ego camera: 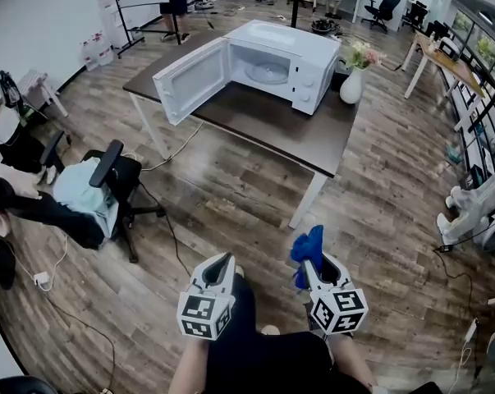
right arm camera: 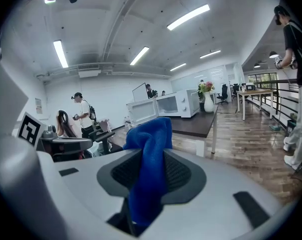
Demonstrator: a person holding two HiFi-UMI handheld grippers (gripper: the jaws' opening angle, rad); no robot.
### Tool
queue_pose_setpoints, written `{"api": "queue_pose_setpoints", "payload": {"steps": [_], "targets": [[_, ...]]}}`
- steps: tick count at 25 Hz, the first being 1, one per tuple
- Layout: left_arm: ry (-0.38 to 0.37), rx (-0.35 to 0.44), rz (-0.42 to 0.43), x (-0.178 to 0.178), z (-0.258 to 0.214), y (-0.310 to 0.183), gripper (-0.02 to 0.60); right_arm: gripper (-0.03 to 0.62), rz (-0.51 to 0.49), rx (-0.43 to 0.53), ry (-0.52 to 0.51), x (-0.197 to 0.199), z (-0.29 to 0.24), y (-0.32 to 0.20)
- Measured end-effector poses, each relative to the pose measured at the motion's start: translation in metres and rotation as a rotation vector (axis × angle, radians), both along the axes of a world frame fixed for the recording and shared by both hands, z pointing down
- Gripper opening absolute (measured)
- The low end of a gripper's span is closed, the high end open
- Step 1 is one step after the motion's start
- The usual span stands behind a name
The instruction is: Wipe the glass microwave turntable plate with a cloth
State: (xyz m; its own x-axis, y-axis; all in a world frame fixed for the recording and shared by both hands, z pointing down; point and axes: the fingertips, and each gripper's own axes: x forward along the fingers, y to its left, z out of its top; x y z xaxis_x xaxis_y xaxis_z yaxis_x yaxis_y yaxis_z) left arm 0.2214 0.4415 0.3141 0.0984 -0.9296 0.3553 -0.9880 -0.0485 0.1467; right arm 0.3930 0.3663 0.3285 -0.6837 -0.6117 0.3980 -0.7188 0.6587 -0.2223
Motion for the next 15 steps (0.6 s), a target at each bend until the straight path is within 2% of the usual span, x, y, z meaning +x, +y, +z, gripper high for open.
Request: {"api": "queue_pose_setpoints", "payload": {"steps": [7, 15], "targets": [[-0.027, 0.006, 0.040, -0.078, -0.021, -0.094, 0.009, 0.109, 0.029, 0.011, -0.014, -0.077, -0.021, -0.089], [-0.019, -0.008, 0.098, -0.150, -0.022, -0.168, 0.009, 0.109, 0.068, -0.005, -0.025, -0.157, -0.022, -0.169]]}}
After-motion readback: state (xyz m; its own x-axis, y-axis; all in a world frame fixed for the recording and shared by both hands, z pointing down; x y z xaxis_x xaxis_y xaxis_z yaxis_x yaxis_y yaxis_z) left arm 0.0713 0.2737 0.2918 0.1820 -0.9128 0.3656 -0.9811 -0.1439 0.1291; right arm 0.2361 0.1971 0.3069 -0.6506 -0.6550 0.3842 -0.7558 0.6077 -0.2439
